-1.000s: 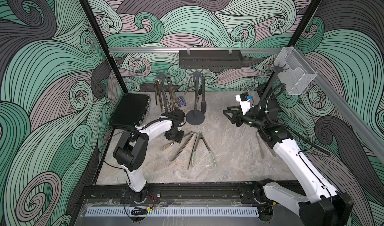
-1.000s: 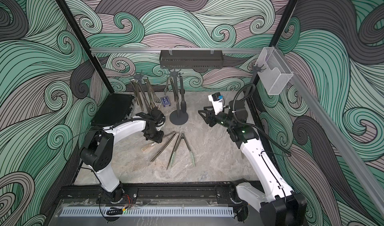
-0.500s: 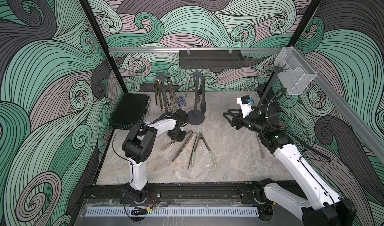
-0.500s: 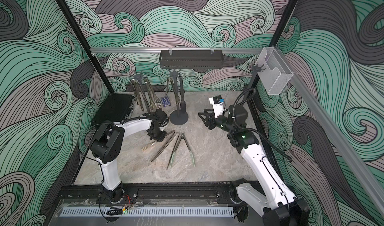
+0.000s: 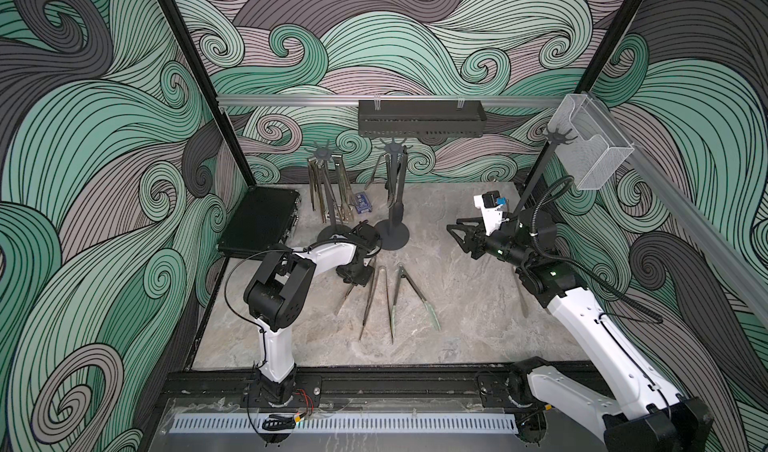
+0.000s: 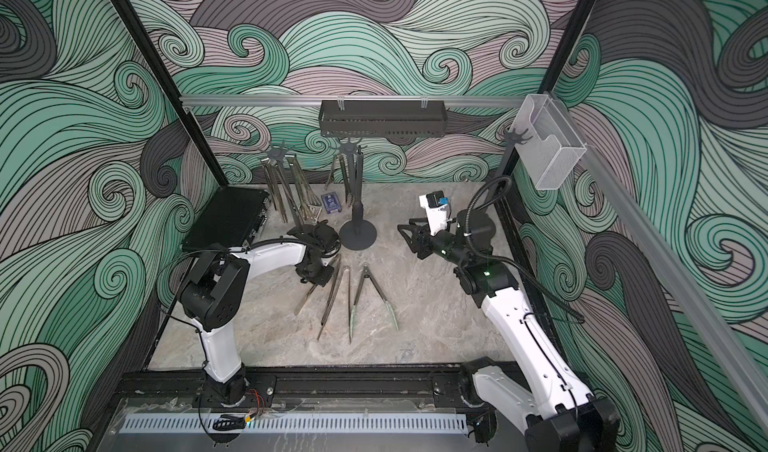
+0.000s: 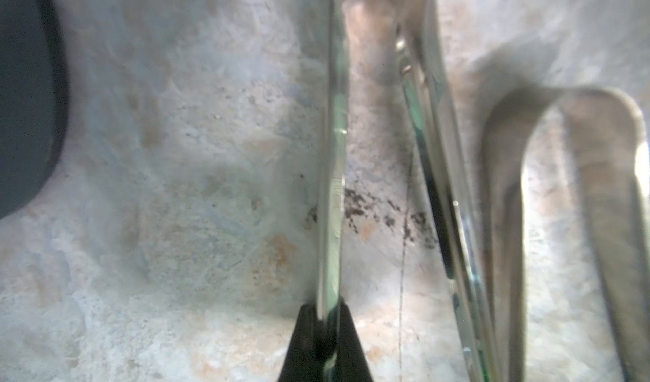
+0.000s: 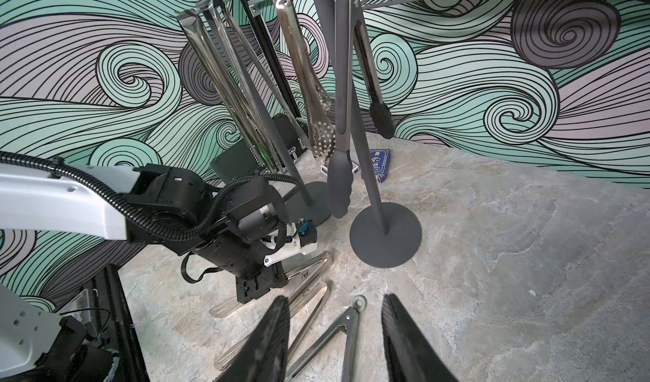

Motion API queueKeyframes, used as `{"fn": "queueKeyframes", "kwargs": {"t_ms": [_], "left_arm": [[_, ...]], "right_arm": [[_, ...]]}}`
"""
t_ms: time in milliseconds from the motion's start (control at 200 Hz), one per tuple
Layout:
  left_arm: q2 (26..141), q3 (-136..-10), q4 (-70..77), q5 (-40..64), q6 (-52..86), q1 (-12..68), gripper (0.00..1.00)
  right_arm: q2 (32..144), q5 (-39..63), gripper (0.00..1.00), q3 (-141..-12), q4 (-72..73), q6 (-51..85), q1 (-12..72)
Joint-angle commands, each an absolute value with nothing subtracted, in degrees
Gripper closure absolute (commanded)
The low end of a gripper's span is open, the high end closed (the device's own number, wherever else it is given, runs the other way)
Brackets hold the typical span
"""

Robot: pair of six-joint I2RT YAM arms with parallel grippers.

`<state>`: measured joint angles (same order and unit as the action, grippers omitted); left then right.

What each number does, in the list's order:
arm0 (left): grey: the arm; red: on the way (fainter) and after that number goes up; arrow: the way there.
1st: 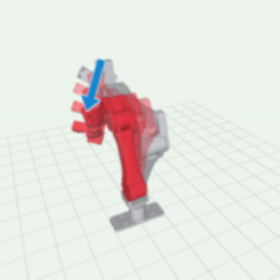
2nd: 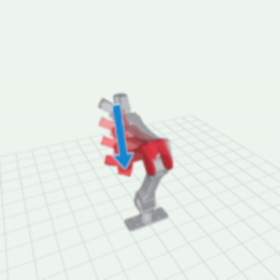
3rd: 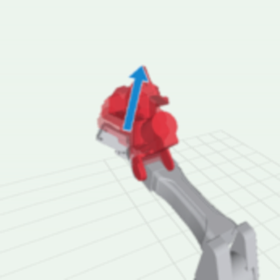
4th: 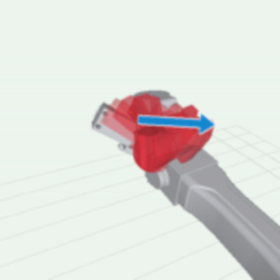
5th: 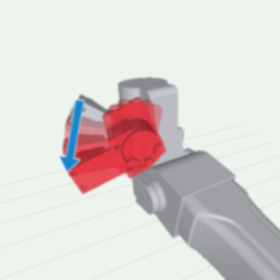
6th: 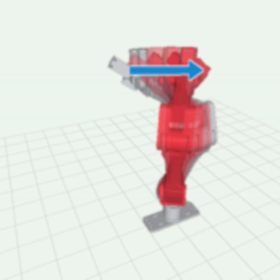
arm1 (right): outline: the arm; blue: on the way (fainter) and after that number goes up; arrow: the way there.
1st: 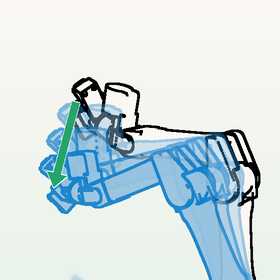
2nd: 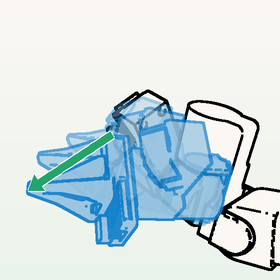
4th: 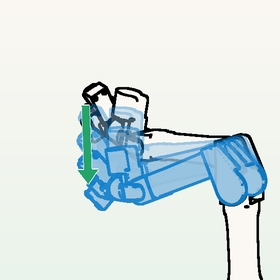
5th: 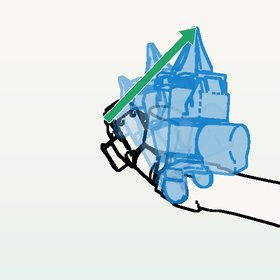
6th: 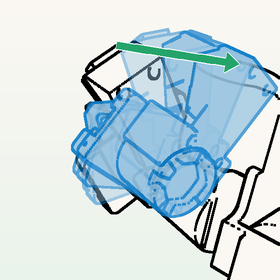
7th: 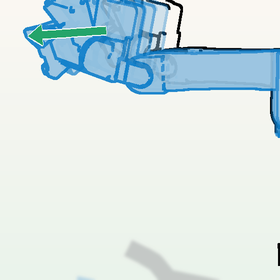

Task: Hang food tongs on kitchen utensil racks
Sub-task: Pick up the food tongs from the center of the board.

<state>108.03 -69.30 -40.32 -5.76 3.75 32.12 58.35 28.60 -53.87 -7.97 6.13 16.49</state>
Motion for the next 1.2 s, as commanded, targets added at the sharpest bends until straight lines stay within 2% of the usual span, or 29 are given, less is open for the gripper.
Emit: {"fn": "queueKeyframes", "kwargs": {"t_ms": [0, 320, 510, 705, 896, 1196], "left_arm": [[106.0, -67.9, -44.0, -8.2, 5.8, 33.7, 1.0], [90.4, -68.2, -46.8, -12.0, 8.4, 34.5, 1.0], [79.2, -67.7, -43.6, -8.3, 8.9, 35.7, 1.0], [72.0, -68.3, -39.4, -9.8, 11.0, 38.4, 1.0], [70.5, -72.9, -33.0, -16.0, 11.4, 42.3, 1.0], [77.7, -84.2, -26.2, -22.1, 10.1, 43.9, 1.0]], "right_arm": [[57.3, 27.4, 0.55, -55.0, -8.4, 5.3, 16.7], [56.2, 25.1, 0.56, -55.1, -8.8, 6.1, 16.7], [55.9, 23.5, 0.57, -54.8, -9.0, 6.9, 16.7], [55.6, 21.7, 0.57, -54.6, -9.4, 7.3, 16.7], [55.5, 19.5, 0.58, -54.2, -9.7, 8.1, 16.7], [55.5, 18.0, 0.58, -53.6, -10.7, 8.7, 16.7]]}}
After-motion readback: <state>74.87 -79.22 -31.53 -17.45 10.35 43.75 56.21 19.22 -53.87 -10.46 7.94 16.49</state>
